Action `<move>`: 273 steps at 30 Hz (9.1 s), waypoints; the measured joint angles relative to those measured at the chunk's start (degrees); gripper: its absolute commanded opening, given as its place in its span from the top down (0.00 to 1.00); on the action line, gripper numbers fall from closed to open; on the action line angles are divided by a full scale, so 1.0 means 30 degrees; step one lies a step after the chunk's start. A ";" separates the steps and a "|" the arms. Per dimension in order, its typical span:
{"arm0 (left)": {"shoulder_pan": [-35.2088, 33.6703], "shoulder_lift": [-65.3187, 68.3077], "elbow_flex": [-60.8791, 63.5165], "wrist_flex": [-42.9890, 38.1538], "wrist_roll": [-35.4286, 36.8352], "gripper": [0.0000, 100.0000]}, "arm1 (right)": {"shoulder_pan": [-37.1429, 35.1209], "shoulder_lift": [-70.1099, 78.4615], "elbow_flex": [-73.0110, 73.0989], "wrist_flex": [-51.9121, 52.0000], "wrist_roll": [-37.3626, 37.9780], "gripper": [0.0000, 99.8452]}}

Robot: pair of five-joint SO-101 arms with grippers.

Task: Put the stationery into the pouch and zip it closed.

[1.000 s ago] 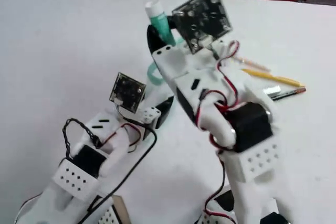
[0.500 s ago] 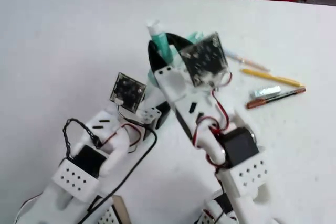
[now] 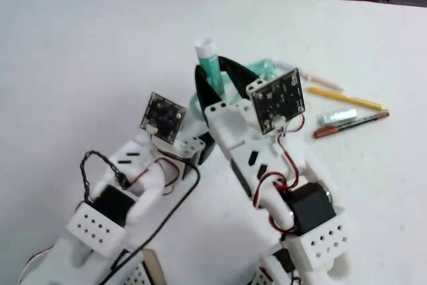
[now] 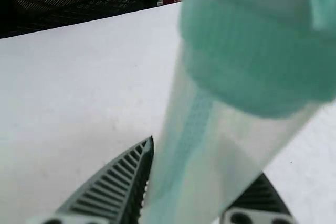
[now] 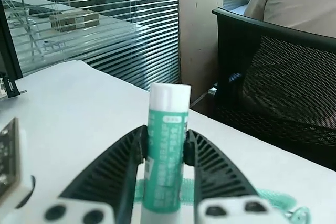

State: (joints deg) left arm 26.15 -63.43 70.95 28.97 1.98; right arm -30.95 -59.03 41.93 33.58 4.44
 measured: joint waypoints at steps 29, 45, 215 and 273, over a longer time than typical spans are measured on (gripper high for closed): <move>-0.0908 0.0000 0.0059 -0.0264 0.0000 0.80 | -0.0117 -0.0205 0.0234 0.0908 0.0000 0.91; -0.1026 0.0000 0.0059 -0.0352 0.0000 0.80 | -0.0176 -0.0908 0.0352 0.2168 0.0000 0.87; -0.1993 0.0000 0.1788 -0.3692 0.0029 0.84 | 1.9370 4.3604 -3.7070 1.4007 -1.7348 0.98; -0.1993 0.0000 0.1788 -0.3692 0.0059 0.84 | 1.9399 4.3897 -3.8388 1.5619 -1.7348 0.98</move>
State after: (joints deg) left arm 20.18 -63.43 76.31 17.89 2.15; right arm 27.25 72.66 -73.23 80.44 -47.60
